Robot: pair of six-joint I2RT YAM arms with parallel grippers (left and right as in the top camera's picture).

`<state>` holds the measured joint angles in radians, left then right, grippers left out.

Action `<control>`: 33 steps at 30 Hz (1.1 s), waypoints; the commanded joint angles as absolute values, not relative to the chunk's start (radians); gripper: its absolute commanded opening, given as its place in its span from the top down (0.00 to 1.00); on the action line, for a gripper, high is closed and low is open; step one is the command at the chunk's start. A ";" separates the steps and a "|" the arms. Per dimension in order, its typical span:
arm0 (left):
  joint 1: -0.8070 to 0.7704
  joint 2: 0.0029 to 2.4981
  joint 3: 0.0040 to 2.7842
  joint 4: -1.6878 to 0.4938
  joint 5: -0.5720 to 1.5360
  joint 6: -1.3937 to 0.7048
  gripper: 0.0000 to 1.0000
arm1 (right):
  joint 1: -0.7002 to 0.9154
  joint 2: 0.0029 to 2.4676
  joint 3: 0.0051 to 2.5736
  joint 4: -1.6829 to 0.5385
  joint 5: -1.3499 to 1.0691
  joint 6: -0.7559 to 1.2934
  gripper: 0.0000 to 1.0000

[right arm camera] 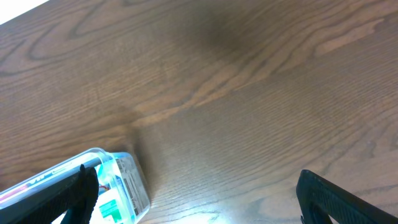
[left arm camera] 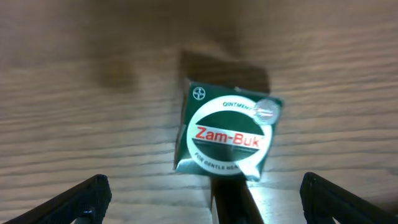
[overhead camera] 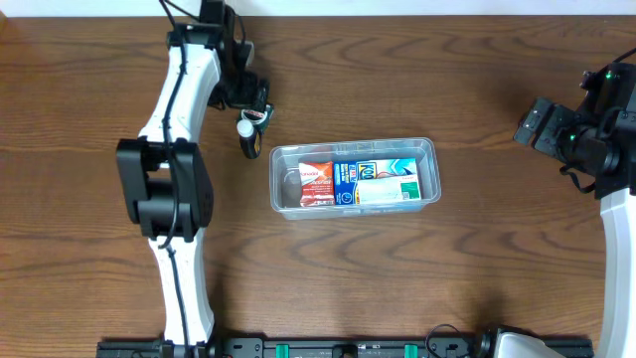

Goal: Pack container
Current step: 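Move the left gripper to the green Zam-Buk box and grasp it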

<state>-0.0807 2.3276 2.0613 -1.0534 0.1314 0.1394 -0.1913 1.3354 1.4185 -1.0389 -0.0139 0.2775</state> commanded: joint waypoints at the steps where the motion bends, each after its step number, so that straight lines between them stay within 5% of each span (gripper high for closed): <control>1: -0.089 2.365 2.074 -1.061 0.149 0.165 0.02 | -0.199 1.340 1.426 -1.040 -0.007 0.279 0.01; 33: -0.109 2.400 2.032 -1.027 0.145 0.232 0.02 | -0.199 1.340 1.426 -1.040 -0.007 0.279 0.01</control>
<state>-0.1059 2.3837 2.0457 -1.0241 0.1356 0.2150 -0.1913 1.3350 1.4185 -1.0389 -0.0139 0.2775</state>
